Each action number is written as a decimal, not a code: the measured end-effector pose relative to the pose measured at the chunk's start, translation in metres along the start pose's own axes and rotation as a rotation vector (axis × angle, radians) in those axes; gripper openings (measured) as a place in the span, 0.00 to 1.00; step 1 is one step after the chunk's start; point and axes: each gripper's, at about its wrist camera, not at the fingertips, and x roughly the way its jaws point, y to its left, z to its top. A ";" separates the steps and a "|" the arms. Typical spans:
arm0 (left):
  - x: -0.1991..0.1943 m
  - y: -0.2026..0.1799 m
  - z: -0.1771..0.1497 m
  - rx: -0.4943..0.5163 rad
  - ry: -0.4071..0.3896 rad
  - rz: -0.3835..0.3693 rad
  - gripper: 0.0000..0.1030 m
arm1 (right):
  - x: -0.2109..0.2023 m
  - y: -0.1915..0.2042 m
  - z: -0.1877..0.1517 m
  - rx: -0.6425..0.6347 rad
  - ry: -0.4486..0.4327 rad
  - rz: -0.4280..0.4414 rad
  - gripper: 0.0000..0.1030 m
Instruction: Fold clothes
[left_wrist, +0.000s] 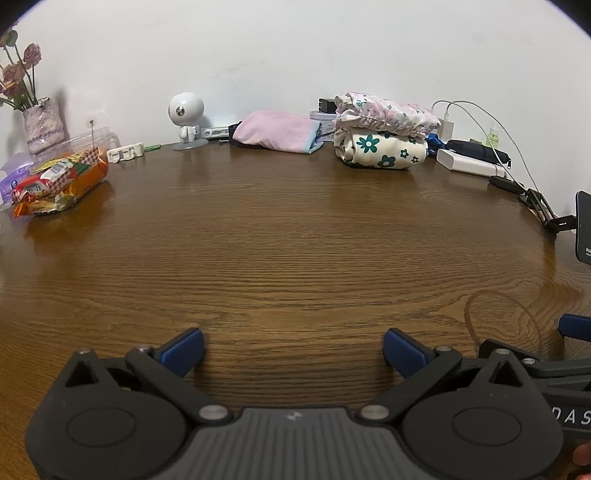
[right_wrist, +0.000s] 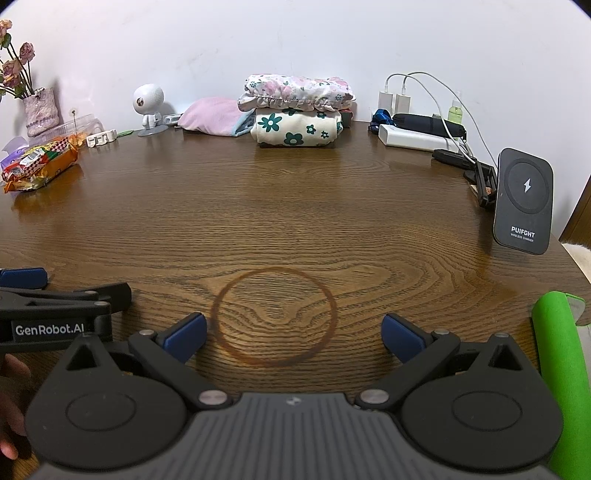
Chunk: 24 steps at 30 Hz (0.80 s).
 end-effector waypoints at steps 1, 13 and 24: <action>0.000 0.000 0.000 0.000 0.000 0.000 1.00 | 0.000 0.000 0.000 0.000 0.000 0.000 1.00; 0.000 -0.001 0.000 0.002 0.000 -0.003 1.00 | -0.001 0.000 -0.001 -0.001 0.000 0.001 1.00; 0.000 -0.002 0.000 0.002 0.001 -0.003 1.00 | 0.001 0.000 -0.001 -0.006 -0.001 0.008 1.00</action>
